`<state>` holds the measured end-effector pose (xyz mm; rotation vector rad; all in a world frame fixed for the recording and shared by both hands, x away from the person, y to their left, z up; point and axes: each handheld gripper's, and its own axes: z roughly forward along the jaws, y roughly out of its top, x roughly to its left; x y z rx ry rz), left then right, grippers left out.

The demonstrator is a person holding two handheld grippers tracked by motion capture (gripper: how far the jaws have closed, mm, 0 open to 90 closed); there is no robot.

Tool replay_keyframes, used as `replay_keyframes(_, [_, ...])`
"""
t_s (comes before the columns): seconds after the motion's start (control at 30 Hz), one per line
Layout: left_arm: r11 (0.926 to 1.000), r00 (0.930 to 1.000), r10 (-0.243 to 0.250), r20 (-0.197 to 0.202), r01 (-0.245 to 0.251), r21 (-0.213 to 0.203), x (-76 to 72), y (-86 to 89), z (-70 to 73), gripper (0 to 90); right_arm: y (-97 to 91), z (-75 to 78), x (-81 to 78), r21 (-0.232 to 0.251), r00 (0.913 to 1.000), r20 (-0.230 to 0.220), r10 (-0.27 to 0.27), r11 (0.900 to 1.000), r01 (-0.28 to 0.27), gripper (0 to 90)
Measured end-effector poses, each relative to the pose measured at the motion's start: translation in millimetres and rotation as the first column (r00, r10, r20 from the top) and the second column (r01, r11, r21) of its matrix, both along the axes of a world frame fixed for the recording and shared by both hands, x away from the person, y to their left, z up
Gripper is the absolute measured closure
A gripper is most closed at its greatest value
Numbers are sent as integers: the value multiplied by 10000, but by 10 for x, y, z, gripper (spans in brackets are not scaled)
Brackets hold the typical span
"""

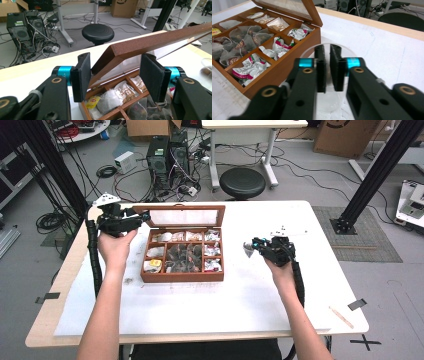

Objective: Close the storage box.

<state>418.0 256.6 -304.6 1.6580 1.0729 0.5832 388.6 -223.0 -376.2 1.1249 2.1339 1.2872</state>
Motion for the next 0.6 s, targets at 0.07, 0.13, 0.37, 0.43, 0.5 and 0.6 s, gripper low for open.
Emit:
replay_keyframes(0.07, [10000,10000,5,7,-5,-12,1,0,-1,429,0,2,-2,-12,10000,32,-73,10000,74,808])
replay_keyframes(0.13, [10000,10000,6,8,-6,-14,2,0,-1,429,-9,11,-9,100,9999,92,-140,9999,139,755])
replay_keyframes(0.37, [10000,10000,-1,-3,1,6,0,0,1,430,-89,75,-44,661,9985,411,-364,9972,337,566])
replay_keyframes(0.43, [10000,10000,6,-3,-6,1,1,0,1,429,-113,97,-52,896,9980,496,-389,9954,343,524])
replay_keyframes(0.5, [10000,10000,31,2,-31,13,1,-6,1,428,-152,122,-63,1350,9974,641,-329,9905,240,478])
replay_keyframes(0.6, [10000,10000,23,-5,-23,11,3,-9,0,419,-173,148,-67,1581,9974,654,-291,9873,185,429])
